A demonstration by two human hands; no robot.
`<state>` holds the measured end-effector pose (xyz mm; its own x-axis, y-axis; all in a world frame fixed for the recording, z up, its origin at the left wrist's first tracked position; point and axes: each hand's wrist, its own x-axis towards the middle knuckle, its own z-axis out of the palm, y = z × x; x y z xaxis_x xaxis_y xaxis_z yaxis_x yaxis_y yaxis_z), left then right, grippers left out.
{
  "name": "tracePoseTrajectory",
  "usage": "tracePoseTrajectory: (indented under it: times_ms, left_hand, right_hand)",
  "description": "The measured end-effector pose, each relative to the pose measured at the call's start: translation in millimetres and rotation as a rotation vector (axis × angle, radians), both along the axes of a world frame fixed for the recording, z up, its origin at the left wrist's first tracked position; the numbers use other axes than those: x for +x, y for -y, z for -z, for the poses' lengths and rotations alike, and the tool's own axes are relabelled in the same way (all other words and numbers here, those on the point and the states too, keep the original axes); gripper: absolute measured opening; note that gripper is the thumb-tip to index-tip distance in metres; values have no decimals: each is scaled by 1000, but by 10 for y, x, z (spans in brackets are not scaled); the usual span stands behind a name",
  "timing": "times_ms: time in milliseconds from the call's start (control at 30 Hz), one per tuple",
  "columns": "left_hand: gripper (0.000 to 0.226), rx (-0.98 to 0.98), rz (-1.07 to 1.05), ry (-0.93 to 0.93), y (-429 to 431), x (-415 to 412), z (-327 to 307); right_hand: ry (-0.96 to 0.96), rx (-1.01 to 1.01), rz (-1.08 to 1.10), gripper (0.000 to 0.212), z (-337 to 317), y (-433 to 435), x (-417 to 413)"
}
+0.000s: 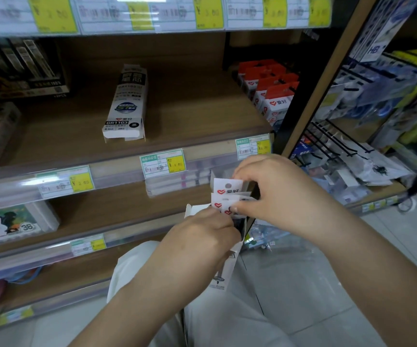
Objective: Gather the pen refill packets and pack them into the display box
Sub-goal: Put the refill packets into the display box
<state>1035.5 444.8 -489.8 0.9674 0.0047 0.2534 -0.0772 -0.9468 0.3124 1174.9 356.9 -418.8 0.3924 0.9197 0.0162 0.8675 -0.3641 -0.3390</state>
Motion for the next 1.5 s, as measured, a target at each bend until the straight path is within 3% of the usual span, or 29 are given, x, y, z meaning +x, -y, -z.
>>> tracePoseTrajectory:
  times_ms: [200, 400, 733, 867, 1167, 1300, 1367, 1500]
  left_hand:
    - [32, 11, 12, 5, 21, 4, 1]
    - [22, 1, 15, -2, -4, 3, 23]
    - [20, -4, 1, 17, 23, -52, 63]
    - [35, 2, -7, 6, 28, -77, 70]
    - [34, -41, -13, 144, 117, -115, 115]
    - [32, -37, -26, 172, 112, -143, 92]
    - [32, -35, -29, 154, 116, -160, 93]
    - [30, -41, -68, 77, 89, -184, 65]
  right_hand:
    - [210, -92, -71, 19, -98, -48, -96]
    - [336, -230, -155, 10, -28, -170, -95]
    - [353, -263, -228, 32, 106, -224, -168]
    - [365, -270, -283, 29, 75, -219, -271]
    - [363, -362, -289, 24, 234, -197, -318]
    - [487, -112, -252, 34, 341, -218, -390]
    - [533, -78, -275, 29, 339, -173, -417]
    - [368, -232, -248, 24, 168, -112, -366]
